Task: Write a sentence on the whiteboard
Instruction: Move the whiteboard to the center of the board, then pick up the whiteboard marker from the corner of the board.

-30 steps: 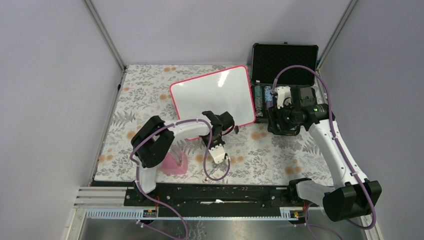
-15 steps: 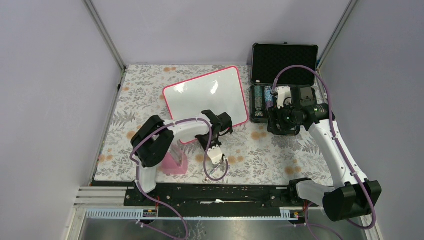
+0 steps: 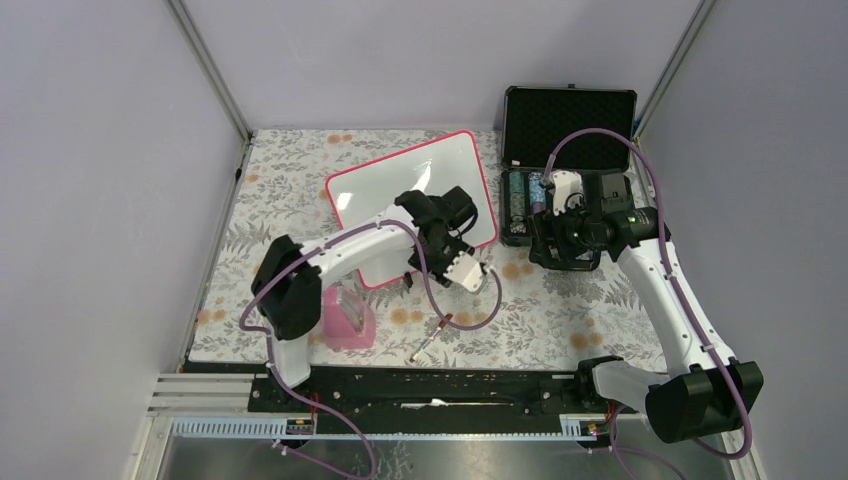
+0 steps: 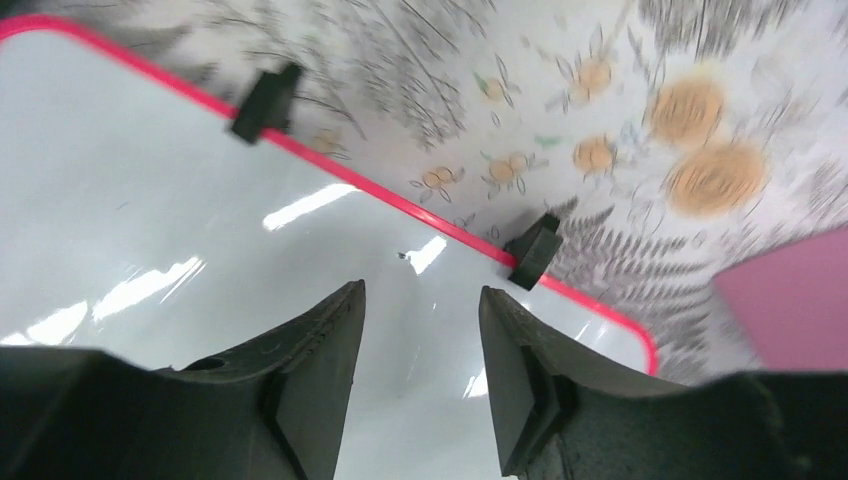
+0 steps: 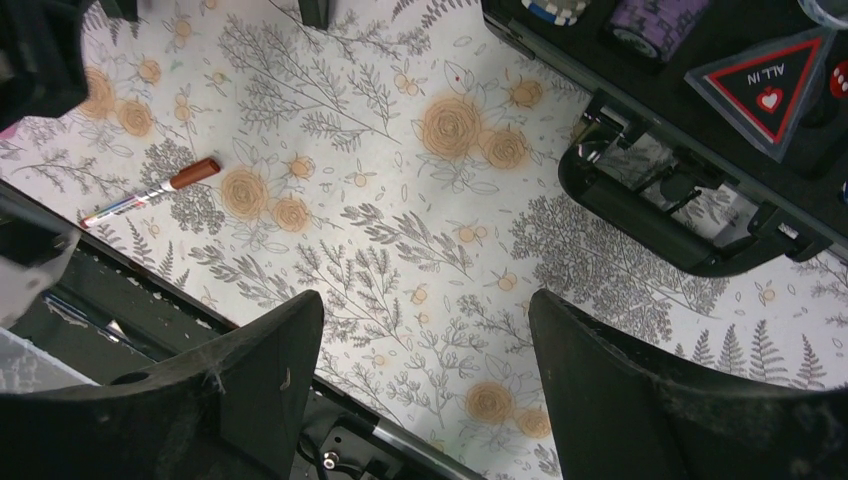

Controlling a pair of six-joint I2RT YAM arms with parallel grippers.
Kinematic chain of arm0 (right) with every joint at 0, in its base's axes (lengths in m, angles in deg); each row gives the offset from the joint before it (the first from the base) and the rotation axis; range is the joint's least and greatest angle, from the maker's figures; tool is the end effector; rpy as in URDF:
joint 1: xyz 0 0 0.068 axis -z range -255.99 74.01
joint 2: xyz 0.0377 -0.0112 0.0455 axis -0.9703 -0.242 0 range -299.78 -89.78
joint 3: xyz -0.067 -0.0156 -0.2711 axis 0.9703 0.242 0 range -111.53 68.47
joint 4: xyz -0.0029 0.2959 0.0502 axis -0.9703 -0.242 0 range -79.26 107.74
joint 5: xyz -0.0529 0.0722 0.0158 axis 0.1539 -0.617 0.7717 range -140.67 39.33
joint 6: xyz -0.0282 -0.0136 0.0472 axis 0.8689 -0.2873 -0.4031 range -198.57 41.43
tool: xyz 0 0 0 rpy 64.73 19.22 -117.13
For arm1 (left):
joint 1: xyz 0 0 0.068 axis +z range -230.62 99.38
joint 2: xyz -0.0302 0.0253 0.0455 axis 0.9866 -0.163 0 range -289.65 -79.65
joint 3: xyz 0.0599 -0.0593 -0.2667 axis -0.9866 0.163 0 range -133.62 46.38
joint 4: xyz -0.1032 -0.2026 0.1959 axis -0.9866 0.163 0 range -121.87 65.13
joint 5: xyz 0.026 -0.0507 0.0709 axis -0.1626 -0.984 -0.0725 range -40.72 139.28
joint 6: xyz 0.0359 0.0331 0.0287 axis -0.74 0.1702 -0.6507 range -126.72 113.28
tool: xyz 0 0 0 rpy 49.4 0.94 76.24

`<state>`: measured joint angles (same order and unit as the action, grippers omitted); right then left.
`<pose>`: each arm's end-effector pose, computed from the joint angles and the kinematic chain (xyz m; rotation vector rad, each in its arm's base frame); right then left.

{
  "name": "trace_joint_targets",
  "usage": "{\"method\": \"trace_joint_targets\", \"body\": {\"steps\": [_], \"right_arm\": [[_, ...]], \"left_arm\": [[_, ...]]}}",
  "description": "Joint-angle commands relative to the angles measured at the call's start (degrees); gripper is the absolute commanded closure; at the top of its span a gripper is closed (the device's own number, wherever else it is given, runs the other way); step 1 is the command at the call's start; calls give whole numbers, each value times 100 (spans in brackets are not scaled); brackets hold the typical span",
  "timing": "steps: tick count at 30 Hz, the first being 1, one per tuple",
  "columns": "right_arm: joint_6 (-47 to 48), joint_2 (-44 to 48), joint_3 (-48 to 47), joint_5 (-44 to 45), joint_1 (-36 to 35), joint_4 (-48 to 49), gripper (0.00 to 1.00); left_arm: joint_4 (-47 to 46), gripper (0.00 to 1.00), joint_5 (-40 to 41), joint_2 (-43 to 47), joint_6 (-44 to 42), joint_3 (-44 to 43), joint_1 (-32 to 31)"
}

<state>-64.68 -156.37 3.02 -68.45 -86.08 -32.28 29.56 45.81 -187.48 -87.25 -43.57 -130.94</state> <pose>0.2632 0.0591 0.3296 -0.6366 2.3525 0.3519 0.2630 -0.3207 0.2293 2.6825 1.2175 -0.0143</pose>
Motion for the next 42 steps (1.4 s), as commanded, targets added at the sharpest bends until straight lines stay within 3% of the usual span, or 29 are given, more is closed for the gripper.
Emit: {"method": "trace_joint_targets", "body": {"steps": [1, 9, 13, 24, 42], "right_arm": [[-5, 106, -198, -331, 32, 358, 17], [-209, -125, -306, -494, 32, 510, 17], [-316, -142, -369, -377, 85, 502, 17], [-411, -63, -332, -204, 283, 552, 16], [-422, 13, -282, -162, 330, 591, 16]], "left_arm": [[-99, 47, -1214, 673, 2599, -430, -36], [-983, 47, -1914, 1161, 6408, 628, -45], [-1702, 48, -1760, 1368, 7640, 1371, -183], [-2177, 61, -306, 944, 9126, 2134, -786], [-2599, 63, 825, 262, 9964, 2391, -1297]]}}
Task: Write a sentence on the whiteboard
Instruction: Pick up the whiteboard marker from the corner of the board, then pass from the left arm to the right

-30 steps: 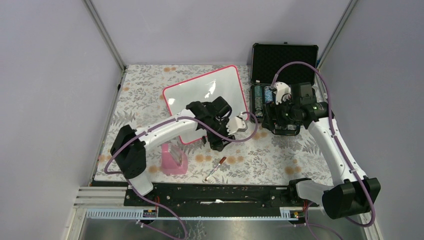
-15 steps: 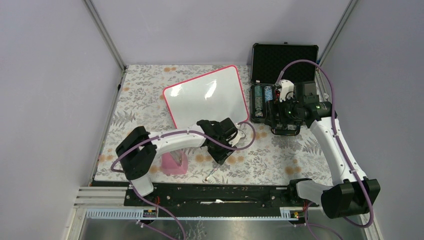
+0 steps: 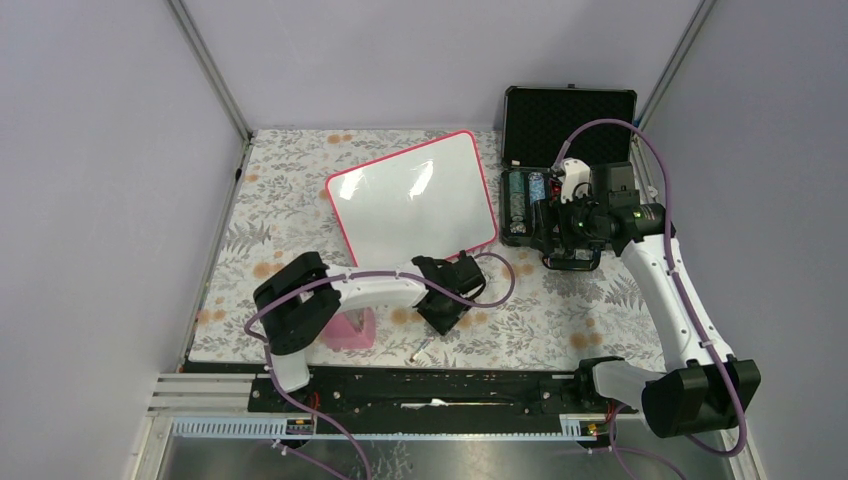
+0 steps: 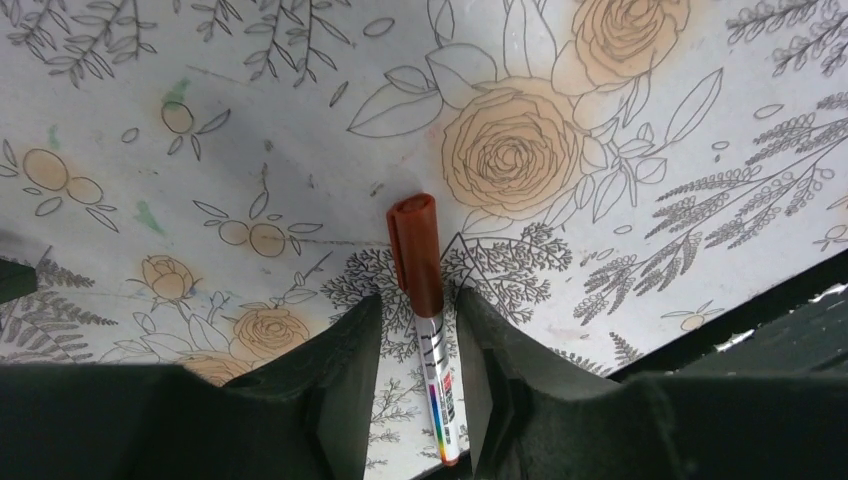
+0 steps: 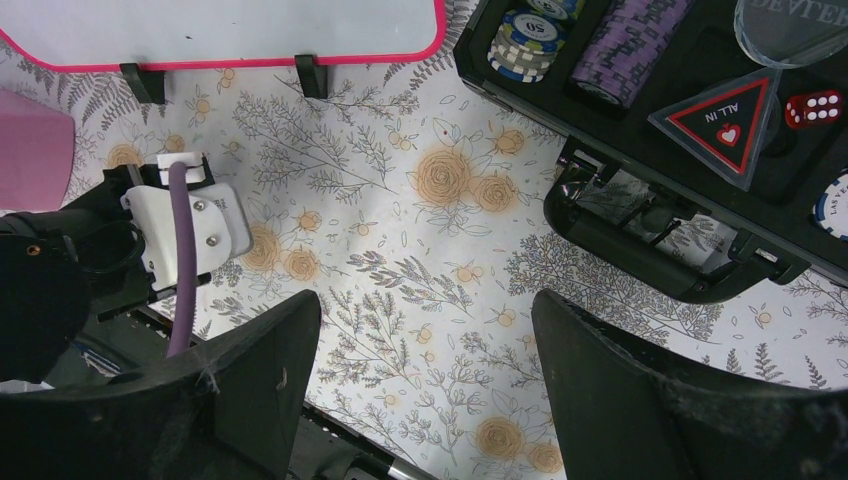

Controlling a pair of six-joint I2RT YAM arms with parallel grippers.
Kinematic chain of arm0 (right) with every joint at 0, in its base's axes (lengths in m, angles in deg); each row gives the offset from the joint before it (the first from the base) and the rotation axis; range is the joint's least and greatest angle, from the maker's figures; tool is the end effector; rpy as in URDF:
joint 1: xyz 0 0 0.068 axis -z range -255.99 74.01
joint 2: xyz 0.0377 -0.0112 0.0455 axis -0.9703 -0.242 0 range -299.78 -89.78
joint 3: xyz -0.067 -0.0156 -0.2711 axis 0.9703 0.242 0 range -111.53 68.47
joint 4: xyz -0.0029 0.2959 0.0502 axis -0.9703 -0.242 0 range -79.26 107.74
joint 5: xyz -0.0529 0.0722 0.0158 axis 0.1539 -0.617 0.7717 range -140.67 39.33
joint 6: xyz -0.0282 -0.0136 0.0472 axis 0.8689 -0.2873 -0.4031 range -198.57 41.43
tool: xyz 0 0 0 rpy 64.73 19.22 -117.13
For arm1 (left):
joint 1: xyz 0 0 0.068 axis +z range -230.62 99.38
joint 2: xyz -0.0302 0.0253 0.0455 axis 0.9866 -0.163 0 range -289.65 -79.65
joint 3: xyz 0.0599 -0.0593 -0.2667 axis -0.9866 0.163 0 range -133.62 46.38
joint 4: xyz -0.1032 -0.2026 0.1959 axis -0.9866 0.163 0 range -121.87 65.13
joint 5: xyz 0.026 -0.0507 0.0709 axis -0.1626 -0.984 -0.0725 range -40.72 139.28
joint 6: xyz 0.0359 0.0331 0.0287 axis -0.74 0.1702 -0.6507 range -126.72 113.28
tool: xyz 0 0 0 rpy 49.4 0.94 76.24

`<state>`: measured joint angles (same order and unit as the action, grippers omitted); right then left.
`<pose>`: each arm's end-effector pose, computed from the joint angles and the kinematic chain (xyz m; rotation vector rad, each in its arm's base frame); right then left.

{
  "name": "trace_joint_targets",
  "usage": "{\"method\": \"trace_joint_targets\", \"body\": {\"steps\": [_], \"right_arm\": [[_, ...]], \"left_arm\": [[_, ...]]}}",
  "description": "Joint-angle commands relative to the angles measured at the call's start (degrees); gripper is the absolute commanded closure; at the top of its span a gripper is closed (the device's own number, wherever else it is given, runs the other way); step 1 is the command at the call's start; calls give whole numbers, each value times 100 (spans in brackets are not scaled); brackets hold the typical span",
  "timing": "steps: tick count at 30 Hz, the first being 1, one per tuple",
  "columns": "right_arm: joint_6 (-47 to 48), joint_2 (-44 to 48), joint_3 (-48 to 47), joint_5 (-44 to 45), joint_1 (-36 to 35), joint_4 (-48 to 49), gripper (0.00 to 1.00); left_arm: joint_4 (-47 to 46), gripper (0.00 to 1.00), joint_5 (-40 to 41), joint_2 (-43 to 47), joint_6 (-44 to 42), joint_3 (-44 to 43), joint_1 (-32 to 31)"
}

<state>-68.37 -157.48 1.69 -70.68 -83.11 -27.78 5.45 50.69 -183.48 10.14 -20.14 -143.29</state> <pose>0.2768 0.0482 0.3392 -0.5167 2.2952 0.3886 0.1748 -0.3361 0.1416 1.1287 2.6837 -0.2236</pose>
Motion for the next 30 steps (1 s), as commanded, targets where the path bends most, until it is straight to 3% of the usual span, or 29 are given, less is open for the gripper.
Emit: {"method": "trace_joint_targets", "body": {"steps": [1, 3, 9, 10, 17, 20, 22, 25, 28, 30], "right_arm": [[-44, 123, -148, 59, 34, 142, 15], [-31, 121, -151, 59, 28, 137, 15], [-25, 109, -142, 4, 35, 164, 15], [-31, 95, -158, -39, 35, 176, 15], [-73, -135, -871, -857, 35, 251, 15], [-241, 5, -1114, -1102, 32, 632, 12], [-650, 24, -1289, -1352, 34, 977, 8], [-1673, -307, -1821, -2312, 21, 1373, 11], [-2271, -634, -2202, -2683, -155, 1534, 15], [-2719, -571, -1942, -2835, -290, 2114, 14]], "left_arm": [[-197, 64, 336, -189, 231, 52, -79], [-220, 66, 293, -278, 261, 54, -78], [-237, 99, 190, -439, 193, -169, 118], [-201, 100, 57, -408, 168, -233, 173], [-170, 100, -1346, 474, 84, -914, 763], [-456, 100, -1857, 1086, 171, -1270, 1289], [-437, 100, -2178, 1187, 369, -1740, 1808], [-796, 100, -2788, 1321, 1043, -2205, 2681], [-1038, 100, -2720, 1485, 1146, -2937, 2992], [-1290, 100, -2869, 1528, 1405, -3324, 3229]]}}
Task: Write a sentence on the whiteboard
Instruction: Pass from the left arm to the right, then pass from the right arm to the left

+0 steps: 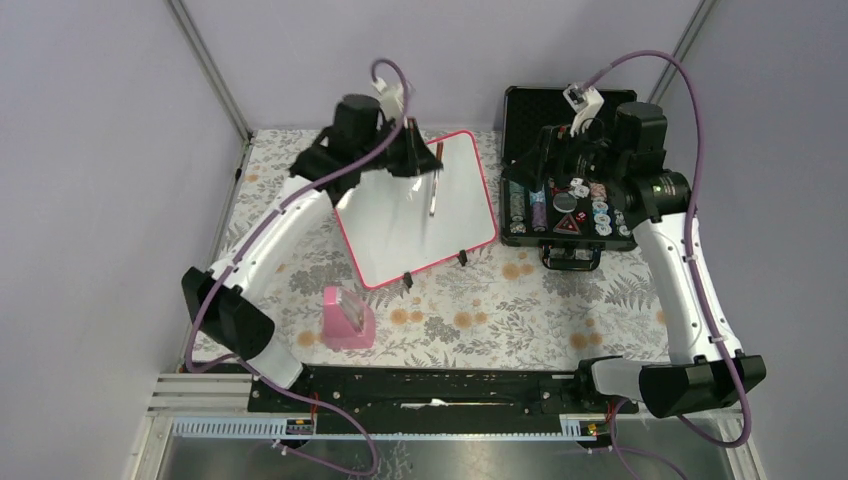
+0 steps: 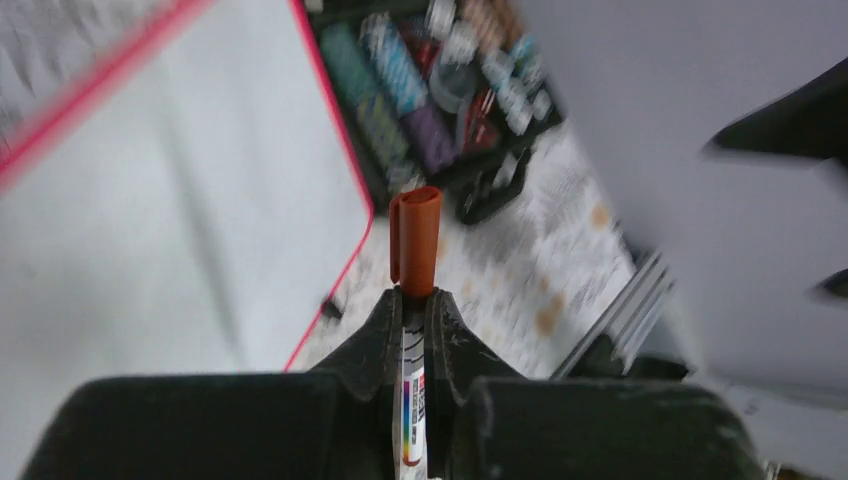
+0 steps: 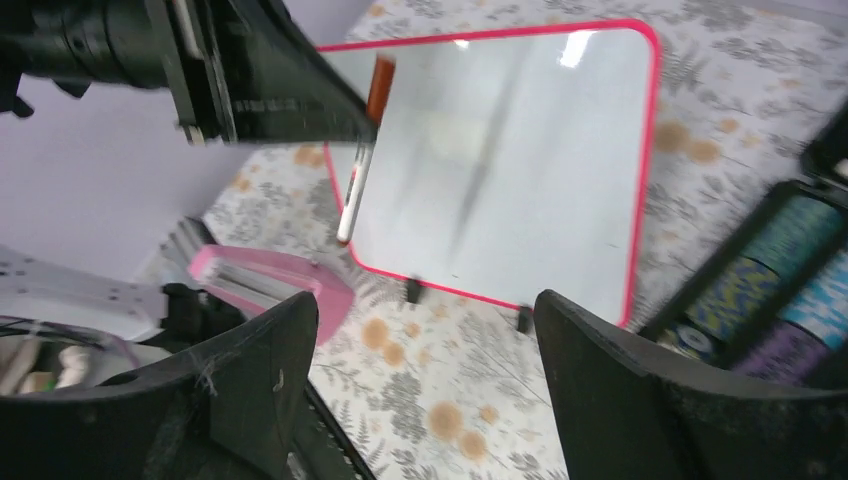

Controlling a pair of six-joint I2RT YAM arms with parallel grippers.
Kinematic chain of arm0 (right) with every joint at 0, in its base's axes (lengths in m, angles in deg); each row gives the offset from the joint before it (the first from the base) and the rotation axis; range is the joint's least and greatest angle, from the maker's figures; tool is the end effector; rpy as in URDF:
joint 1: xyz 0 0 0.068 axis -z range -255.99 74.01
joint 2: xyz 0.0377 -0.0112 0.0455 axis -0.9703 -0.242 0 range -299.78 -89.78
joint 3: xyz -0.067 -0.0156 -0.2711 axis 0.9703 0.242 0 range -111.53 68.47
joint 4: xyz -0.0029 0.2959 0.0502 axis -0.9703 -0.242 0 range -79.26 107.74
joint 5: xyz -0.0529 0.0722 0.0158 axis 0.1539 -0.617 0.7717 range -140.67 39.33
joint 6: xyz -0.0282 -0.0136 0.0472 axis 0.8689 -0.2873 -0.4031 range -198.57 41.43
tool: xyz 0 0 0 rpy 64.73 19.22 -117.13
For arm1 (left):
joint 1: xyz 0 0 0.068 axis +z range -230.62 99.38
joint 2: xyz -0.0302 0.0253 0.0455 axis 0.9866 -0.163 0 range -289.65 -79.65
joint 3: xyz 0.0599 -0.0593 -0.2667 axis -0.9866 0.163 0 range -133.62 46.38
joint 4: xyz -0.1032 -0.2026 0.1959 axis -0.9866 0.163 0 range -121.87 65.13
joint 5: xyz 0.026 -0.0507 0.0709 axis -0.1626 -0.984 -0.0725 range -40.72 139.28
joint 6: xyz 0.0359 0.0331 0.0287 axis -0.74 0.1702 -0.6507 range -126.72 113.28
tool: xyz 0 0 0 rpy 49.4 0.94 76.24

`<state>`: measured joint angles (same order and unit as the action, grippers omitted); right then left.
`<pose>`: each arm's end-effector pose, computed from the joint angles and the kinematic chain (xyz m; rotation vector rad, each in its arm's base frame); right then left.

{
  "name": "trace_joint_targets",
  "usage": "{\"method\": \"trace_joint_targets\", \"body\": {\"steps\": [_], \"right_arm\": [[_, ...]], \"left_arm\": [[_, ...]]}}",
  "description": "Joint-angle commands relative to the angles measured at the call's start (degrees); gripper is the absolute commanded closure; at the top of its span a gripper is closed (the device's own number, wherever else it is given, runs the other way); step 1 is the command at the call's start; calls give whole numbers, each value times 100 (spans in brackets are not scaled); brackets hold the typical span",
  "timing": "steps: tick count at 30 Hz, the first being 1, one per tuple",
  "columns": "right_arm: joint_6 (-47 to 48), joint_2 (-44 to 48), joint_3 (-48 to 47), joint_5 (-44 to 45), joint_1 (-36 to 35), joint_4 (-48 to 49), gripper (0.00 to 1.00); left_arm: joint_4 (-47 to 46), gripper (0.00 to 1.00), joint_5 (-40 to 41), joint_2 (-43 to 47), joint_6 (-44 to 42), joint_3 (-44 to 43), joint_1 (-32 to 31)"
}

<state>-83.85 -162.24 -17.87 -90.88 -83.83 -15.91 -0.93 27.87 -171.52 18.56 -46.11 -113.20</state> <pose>0.2933 0.0662 0.4636 -0.5184 1.8430 0.8231 0.3376 -0.2329 0.3916 0.3795 2.1881 -0.9779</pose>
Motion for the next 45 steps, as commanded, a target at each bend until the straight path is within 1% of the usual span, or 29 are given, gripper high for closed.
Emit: {"method": "trace_joint_targets", "body": {"steps": [1, 3, 4, 5, 7, 12, 16, 21, 25, 28, 29, 30, 31, 32, 33, 35, 36, 37, 38, 39, 40, 41, 42, 43, 45], "right_arm": [[-1521, 21, 254, -975, -272, 1412, 14], [-2423, 38, 668, -1227, -475, 2483, 15], [-2737, -61, 717, -1323, -601, 2918, 15], [-3088, -165, 719, -1383, -718, 3193, 16], [-3396, -332, 665, -1462, -897, 3605, 17], [-3838, -688, 363, -1620, -1323, 4188, 18], [-4207, -955, 219, -1727, -1483, 4616, 20], [-4277, -1174, 45, -1811, -1758, 4763, 28], [-4273, -1219, 73, -1772, -1805, 4721, 48], [-4213, -1197, 99, -1769, -1804, 4623, 77], [-4145, -1175, 88, -1785, -1800, 4552, 84], [-4054, -1144, 83, -1774, -1800, 4438, 90], [-3943, -1116, 76, -1764, -1800, 4320, 97], [-3812, -1074, 77, -1770, -1800, 4184, 100], [-3686, -1044, 92, -1782, -1794, 4030, 100], [-3485, -921, 199, -1837, -1756, 3825, 100], [-3350, -843, 285, -1868, -1730, 3718, 100], [-3154, -783, 343, -1887, -1685, 3543, 100], [-2899, -739, 387, -1915, -1633, 3198, 100], [-2566, -716, 404, -1965, -1599, 2809, 100], [-2162, -713, 381, -2020, -1571, 2367, 100], [-1682, -734, 332, -2047, -1556, 1825, 100], [-1230, -767, 274, -2071, -1550, 1272, 100], [-727, -817, 229, -2086, -1554, 690, 100], [212, -888, 154, -1989, -1550, -481, 100]], "left_arm": [[-925, 100, -677, 351, 907, -828, 368], [-1549, 100, -998, 415, 1586, -824, 653], [-1851, 100, -1128, 438, 1911, -760, 750], [-2202, 100, -1266, 479, 2224, -669, 855], [-2674, 100, -1411, 552, 2589, -493, 909], [-3505, 100, -1610, 749, 3183, -9, 920], [-4044, 100, -1755, 896, 3570, 383, 961], [-4847, 100, -1835, 975, 4169, 805, 989], [-5052, 100, -1885, 961, 4307, 871, 990], [-5071, 100, -1930, 995, 4337, 944, 999], [-5045, 100, -1945, 1020, 4337, 986, 1006], [-5022, 93, -1958, 1055, 4318, 1032, 1035], [-4933, 82, -1980, 1088, 4263, 1057, 1079], [-4841, 70, -2025, 1125, 4169, 1091, 1135], [-4669, 57, -2053, 1178, 3988, 1096, 1210], [-4049, 38, -2124, 1249, 3422, 999, 1410], [-3738, 25, -2213, 1297, 3082, 943, 1530], [-3395, 6, -2272, 1334, 2614, 830, 1640], [-2917, 2, -2331, 1357, 1993, 654, 1749], [-2408, 1, -2401, 1371, 1208, 462, 1848], [-1707, 1, -2373, 1381, 392, 227, 1893], [-1200, 1, -2252, 1360, -571, -60, 1911], [-296, 1, -2094, 1335, -1467, -384, 1913], [107, 1, -1955, 1372, -2330, -520, 1913], [618, 1, -1693, 1541, -3616, -545, 1922]]}}
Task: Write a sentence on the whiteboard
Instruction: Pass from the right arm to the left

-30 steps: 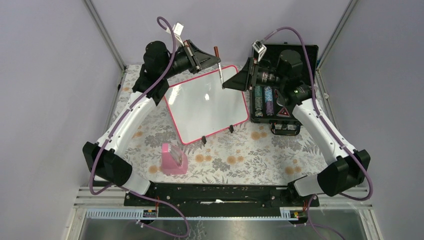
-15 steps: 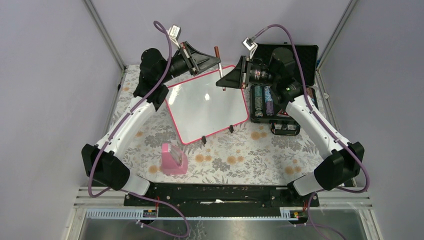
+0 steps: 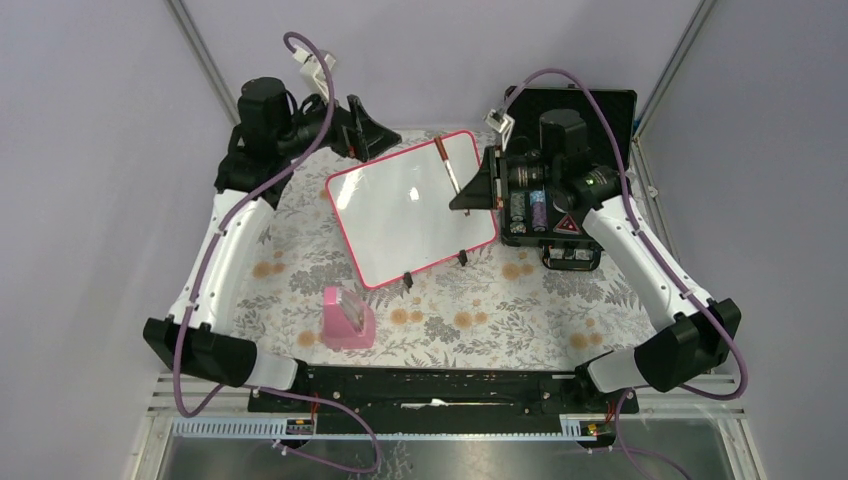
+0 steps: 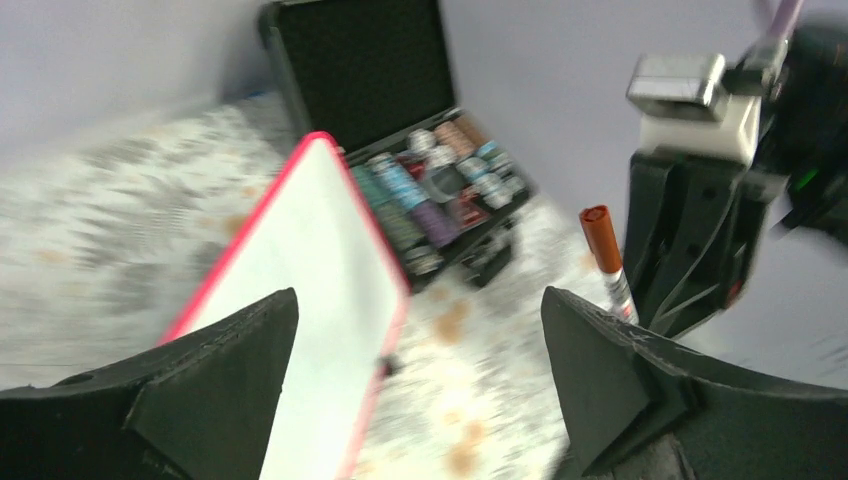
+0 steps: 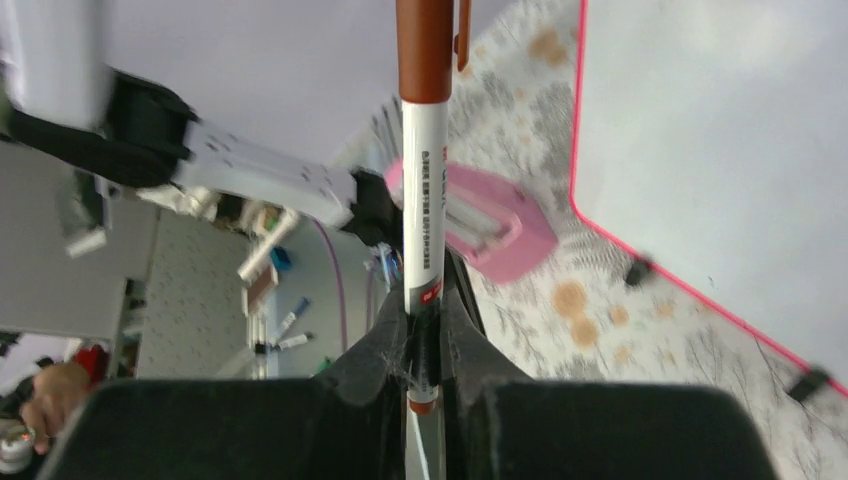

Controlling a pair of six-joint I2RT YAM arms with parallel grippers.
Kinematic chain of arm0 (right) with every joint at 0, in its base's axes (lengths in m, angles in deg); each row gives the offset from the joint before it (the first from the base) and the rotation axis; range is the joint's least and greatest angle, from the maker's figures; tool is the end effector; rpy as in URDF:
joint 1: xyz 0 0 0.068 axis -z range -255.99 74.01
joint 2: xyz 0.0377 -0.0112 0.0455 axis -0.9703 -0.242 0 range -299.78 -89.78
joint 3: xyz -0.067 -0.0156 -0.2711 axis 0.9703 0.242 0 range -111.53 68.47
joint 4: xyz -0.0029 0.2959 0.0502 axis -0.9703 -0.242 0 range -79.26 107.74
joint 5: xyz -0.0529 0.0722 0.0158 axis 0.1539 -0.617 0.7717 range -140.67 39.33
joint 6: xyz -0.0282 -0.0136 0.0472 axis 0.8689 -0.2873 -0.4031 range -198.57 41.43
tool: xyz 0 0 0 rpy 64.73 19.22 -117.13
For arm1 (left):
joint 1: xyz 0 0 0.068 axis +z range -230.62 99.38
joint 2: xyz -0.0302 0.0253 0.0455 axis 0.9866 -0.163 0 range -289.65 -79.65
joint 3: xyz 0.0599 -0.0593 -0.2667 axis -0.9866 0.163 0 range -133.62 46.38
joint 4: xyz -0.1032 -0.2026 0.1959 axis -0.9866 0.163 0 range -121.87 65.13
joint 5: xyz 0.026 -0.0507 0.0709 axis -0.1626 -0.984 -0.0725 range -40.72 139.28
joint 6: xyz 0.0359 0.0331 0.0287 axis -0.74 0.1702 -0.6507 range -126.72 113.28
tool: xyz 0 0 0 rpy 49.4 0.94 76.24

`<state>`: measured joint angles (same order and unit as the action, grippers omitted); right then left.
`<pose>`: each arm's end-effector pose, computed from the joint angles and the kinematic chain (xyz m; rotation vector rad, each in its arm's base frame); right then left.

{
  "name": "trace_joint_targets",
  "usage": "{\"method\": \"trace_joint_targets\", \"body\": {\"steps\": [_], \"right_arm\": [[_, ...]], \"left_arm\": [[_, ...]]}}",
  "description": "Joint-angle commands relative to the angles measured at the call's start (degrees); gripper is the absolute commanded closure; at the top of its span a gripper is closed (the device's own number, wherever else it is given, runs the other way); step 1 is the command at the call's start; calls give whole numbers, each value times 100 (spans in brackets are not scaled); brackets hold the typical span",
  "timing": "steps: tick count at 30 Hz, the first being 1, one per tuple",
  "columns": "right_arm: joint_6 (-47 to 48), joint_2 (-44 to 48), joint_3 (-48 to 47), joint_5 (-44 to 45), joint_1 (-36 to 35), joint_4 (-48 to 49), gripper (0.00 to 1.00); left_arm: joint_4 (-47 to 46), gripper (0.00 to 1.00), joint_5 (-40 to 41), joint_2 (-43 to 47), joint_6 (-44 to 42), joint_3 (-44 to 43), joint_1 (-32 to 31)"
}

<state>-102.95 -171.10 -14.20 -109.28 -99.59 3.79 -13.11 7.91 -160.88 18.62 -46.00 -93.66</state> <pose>0.3126 0.1735 0.4276 -0.7833 1.7744 1.4832 0.3355 -0.1046 0.4819 0.3779 1.7571 -1.0995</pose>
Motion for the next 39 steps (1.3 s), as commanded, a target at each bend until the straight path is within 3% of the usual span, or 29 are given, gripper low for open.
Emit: {"method": "trace_joint_targets", "body": {"steps": [1, 5, 8, 12, 17, 23, 27, 33, 36, 39], "right_arm": [[2731, -33, -221, -49, 22, -2865, 100], [3906, -129, -225, 208, 22, -4020, 100], [4472, -314, -369, 93, 15, -4752, 100], [4986, -552, -427, -121, -63, -5446, 100], [4936, -598, -125, -262, -448, -5422, 100], [4960, -807, -159, -345, -811, -5586, 100], [4976, -919, -211, -452, -900, -5681, 100], [5013, -931, -470, -397, -897, -5733, 100], [4951, -970, -681, -240, -849, -5704, 80], [4642, -932, -870, -294, -445, -5413, 48]], "left_arm": [[2112, 1, 411, 510, -4107, -569, -67], [3416, 1, 139, 579, -6372, -600, -247], [3654, 1, 917, 934, -7440, -34, -1216], [3986, 4, 920, 731, -7977, 63, -1872], [4182, 10, 2136, 384, -8361, -22, -2932], [4136, 23, 2676, 144, -8761, -6, -3556], [4227, 37, 2844, 108, -8935, 160, -3889], [4173, 82, 2879, 239, -8697, 457, -3981], [4040, 100, 2574, 342, -8279, 486, -3876], [3873, 100, 2006, 466, -7761, 508, -3530]]}}
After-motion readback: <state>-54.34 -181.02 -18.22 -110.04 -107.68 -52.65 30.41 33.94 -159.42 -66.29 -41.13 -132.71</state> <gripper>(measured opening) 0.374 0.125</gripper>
